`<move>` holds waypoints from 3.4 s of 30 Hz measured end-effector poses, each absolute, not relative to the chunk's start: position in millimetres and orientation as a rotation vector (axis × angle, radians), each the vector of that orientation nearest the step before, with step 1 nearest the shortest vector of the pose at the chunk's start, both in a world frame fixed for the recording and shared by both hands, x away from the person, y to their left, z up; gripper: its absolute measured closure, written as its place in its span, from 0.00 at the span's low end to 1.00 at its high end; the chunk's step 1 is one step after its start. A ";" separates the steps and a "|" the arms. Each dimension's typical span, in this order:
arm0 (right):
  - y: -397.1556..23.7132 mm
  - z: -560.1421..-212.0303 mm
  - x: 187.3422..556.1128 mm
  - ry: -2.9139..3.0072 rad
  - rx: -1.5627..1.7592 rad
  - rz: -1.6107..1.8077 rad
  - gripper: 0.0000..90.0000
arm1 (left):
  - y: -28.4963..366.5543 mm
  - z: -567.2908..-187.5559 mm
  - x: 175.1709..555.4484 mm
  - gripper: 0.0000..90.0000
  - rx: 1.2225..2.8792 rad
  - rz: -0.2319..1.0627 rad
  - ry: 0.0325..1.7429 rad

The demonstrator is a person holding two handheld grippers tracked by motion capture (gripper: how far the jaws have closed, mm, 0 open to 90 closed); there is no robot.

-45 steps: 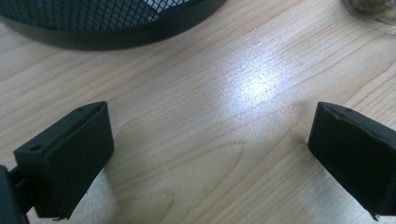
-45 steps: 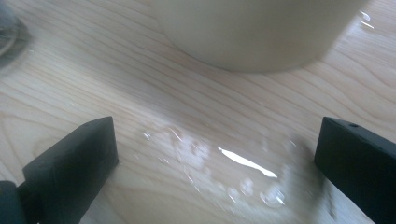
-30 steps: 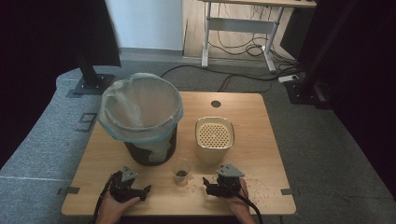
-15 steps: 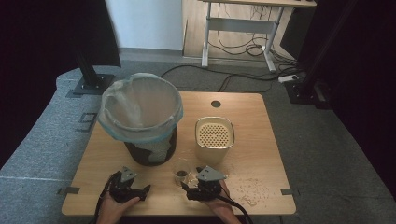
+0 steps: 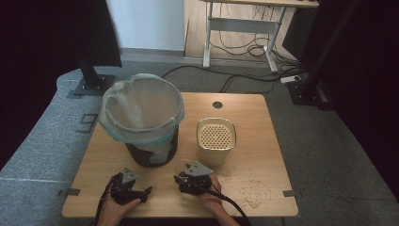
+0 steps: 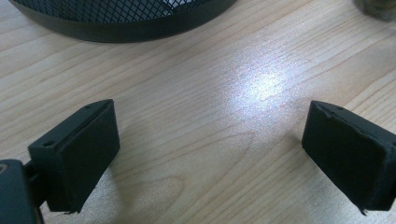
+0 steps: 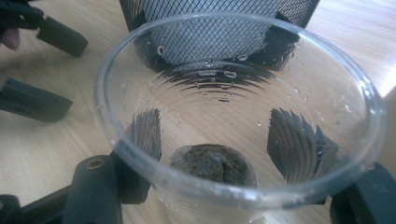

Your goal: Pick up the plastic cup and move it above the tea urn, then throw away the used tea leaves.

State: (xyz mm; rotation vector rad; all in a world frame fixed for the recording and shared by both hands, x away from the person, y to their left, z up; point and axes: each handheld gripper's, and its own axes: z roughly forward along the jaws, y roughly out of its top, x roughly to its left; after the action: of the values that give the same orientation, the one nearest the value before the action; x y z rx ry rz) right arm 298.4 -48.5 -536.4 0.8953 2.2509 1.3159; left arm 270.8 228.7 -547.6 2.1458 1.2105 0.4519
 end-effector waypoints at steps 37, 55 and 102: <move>-166.4 -379.3 339.0 1.853 1.006 1.396 0.44 | 228.9 -547.7 271.1 0.04 2.149 0.450 1.202; -165.1 -386.5 377.9 1.866 0.950 1.052 0.43 | 228.6 -547.8 271.4 0.04 2.147 0.449 1.204; -116.8 -429.4 407.3 1.792 -0.057 -0.202 0.44 | 228.6 -547.7 271.9 0.04 2.152 0.445 1.199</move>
State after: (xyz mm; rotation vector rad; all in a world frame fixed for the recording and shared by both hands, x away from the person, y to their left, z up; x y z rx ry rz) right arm 407.3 -116.8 -429.4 -0.0572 1.7915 -0.2016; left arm 271.9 228.6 -547.7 2.1517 1.1993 0.4448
